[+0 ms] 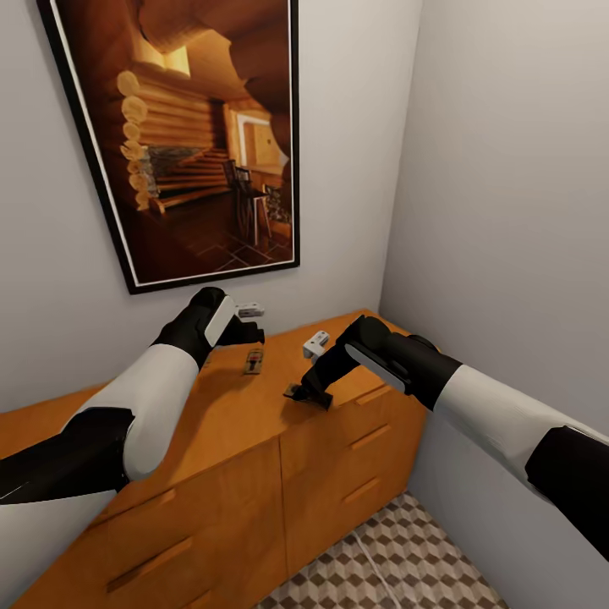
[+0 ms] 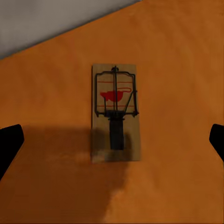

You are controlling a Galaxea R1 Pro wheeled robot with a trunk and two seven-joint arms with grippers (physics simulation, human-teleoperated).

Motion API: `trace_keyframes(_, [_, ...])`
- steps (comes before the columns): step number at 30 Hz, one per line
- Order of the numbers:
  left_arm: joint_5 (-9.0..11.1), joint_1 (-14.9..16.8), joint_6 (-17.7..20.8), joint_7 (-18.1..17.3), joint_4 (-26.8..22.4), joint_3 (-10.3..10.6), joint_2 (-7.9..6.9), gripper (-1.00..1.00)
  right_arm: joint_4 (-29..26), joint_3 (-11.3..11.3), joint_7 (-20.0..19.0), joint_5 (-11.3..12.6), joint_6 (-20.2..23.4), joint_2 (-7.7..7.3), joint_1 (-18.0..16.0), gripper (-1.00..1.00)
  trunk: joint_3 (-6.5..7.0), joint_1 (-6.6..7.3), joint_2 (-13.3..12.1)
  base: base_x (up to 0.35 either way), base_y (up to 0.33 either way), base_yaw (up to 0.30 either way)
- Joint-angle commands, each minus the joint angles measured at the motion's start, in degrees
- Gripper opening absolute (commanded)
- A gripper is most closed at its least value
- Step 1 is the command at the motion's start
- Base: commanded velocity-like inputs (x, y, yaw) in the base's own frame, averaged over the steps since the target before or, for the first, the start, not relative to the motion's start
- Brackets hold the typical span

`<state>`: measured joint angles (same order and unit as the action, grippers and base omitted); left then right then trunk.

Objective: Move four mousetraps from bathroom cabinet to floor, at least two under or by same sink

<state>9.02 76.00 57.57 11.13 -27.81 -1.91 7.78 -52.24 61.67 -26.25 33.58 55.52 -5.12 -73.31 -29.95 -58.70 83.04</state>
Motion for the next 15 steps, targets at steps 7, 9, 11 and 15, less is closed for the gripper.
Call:
trace_keyframes(7, [0.6,0.0,0.2,0.6,0.0,-0.2,0.04,1.0,-0.1,0.3,-0.4,-0.3,0.0,0.29,-0.1,-1.0,-0.07,-0.03,0.0,0.168,0.0,0.0])
trace_keyframes(9, [0.6,0.0,0.2,0.6,0.0,-0.2,0.04,1.0,-0.1,0.3,-0.4,-0.3,0.0,0.38,-0.1,-1.0,-0.07,-0.03,0.0,0.017,0.0,0.0])
trace_keyframes(11, [0.6,0.0,0.2,0.6,0.0,-0.2,0.04,1.0,0.0,0.4,-0.4,-0.3,0.0,0.42,-0.1,-1.0,-0.07,-0.03,0.0,0.008,0.0,0.0])
trace_keyframes(15, [0.6,0.0,0.2,0.7,0.3,-0.2,0.04,1.0,-0.1,0.5,-0.4,-0.3,0.0,0.45,-0.1,-1.0,-0.07,-0.03,0.0,0.003,0.0,0.0])
